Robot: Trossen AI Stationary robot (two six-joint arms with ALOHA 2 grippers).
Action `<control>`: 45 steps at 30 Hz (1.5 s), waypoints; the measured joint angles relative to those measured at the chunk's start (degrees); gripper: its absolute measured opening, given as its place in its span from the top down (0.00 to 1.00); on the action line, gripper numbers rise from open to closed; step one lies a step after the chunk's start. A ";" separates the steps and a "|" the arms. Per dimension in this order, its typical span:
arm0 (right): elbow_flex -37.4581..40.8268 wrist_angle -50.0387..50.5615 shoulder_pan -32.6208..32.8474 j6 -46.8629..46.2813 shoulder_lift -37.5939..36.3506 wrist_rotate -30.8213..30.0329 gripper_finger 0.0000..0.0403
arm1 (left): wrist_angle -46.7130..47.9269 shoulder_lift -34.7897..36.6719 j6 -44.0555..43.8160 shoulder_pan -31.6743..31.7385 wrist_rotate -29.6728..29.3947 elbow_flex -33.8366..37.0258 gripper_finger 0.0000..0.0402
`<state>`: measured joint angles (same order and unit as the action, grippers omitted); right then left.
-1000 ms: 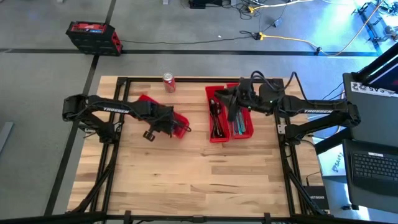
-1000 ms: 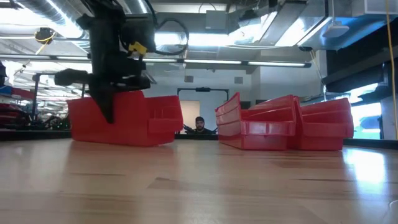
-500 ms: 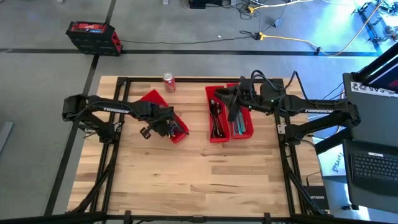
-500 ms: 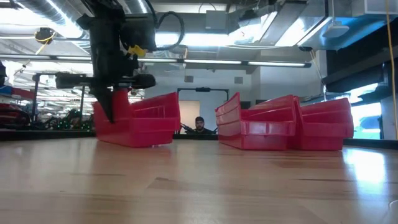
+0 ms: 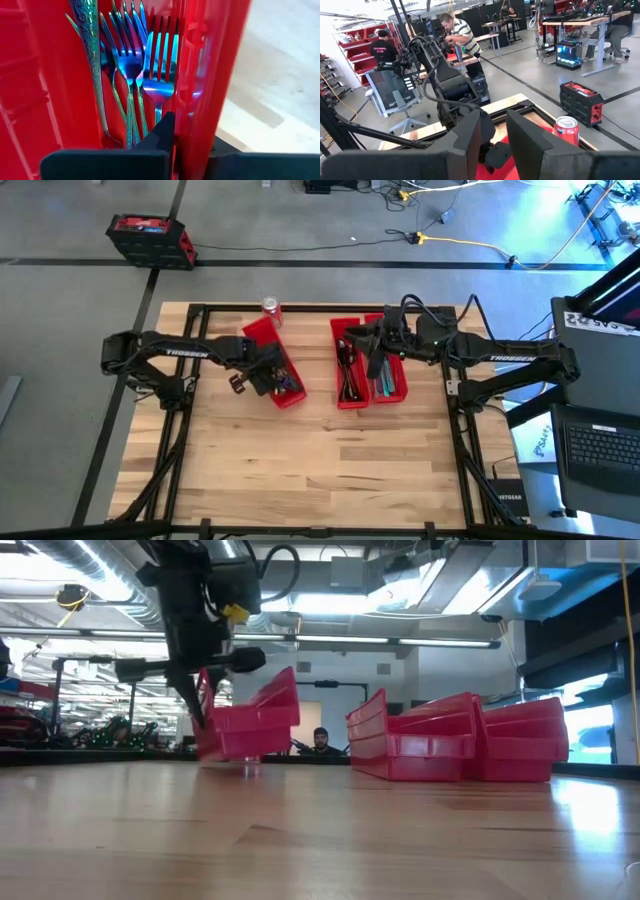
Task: Sort silverware
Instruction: Adjust the red bins
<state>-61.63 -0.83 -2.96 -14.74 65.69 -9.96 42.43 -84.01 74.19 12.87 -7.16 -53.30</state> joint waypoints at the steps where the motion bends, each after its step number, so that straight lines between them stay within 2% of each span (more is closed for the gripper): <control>1: 0.00 0.03 0.00 0.00 0.00 0.00 0.80 | 0.30 0.00 0.49 0.15 -0.02 -0.26 1.00; 8: 0.02 0.23 -0.02 0.20 0.00 0.00 0.80 | 0.81 -1.51 4.68 0.30 1.46 -3.17 1.00; 23: 0.02 1.15 -0.02 0.24 0.00 0.00 0.80 | 0.75 -13.58 12.62 -0.29 3.63 -12.87 1.00; 32: 0.02 1.12 -0.09 1.75 0.00 0.00 0.80 | -0.37 -15.02 17.77 -0.42 3.66 -15.05 1.00; 45: 0.04 0.73 -0.07 4.45 0.00 -0.02 0.80 | -1.69 -15.78 19.08 -0.38 2.91 -15.05 1.00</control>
<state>-61.58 -0.10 -3.03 -10.29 65.69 -9.98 40.74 -99.79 93.27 12.49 -4.25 -68.36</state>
